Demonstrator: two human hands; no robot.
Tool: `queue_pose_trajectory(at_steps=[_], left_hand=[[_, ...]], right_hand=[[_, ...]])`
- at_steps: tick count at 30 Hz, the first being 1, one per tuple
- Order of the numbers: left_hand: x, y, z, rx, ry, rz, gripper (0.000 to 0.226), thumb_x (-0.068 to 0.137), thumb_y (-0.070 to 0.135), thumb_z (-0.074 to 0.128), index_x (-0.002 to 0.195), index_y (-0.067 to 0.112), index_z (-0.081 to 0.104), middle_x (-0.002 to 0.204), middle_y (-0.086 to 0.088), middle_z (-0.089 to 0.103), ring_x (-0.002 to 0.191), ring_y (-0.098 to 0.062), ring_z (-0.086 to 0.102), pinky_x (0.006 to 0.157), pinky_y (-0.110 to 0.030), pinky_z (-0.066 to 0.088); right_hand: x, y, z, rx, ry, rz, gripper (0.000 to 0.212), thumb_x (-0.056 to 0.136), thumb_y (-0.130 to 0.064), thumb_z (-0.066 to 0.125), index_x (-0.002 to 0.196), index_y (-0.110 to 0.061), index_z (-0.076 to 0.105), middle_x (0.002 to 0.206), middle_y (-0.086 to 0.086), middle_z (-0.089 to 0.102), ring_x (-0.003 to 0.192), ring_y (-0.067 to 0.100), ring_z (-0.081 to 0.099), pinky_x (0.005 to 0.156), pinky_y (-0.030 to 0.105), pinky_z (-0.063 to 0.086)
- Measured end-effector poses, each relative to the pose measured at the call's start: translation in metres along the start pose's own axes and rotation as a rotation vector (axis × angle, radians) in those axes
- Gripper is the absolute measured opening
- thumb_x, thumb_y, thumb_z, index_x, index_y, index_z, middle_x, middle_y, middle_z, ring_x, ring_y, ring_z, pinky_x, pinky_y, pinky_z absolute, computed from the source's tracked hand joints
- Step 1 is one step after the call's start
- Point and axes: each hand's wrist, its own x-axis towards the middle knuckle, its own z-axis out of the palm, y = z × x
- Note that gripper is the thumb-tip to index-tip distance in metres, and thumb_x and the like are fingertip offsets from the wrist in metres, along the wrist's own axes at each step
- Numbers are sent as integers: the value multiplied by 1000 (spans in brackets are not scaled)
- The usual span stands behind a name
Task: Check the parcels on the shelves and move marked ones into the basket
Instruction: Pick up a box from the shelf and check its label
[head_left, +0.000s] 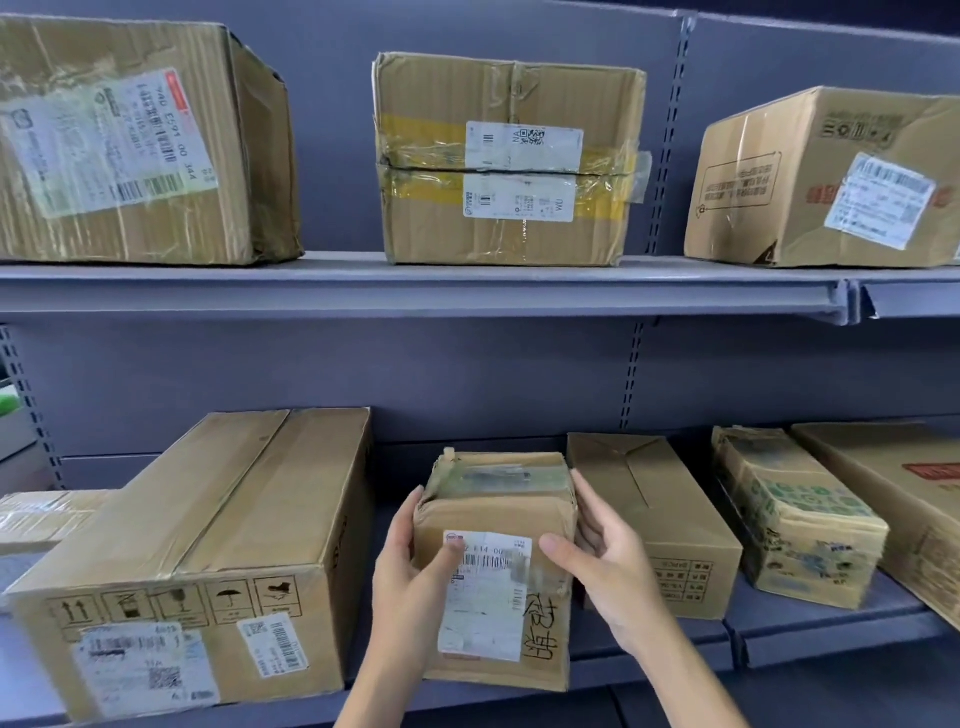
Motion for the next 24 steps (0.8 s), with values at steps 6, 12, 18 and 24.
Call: queue_pose_trajectory(at_steps=[6,12,18,24], left_hand=[[0,-15,-7,113,-5,32,56,85,9,62,124,43,43,118,7,60,109,-15,59,92,-47,51],[-3,-35,-14,172,-34,43,57,84,19,64,134,30,39,116,14,61,110,-4,58,93,-37,51],[-16,-52,-8,259,-50,-85,76,78,24,71,138,34,25,133,5,53,116,-10,55,97,-43,48],[-8,-16,1,887,-11,492,104,71,17,74,140,39,0,155,-8,9,143,-26,7,114,-35,6]], right_hand=[[-3,19,5,19,-14,46,88,65,-9,74,140,-26,32,121,-15,54,112,1,53,84,12,50],[0,26,13,-6,-1,70,82,71,-16,71,139,-32,28,123,-16,52,112,-2,52,95,20,47],[-19,72,12,-47,23,339,56,77,-13,73,126,-23,46,107,-14,63,92,-8,55,62,6,46],[-38,103,12,-60,194,429,39,71,-4,76,103,-21,62,104,-1,69,96,11,63,81,23,48]])
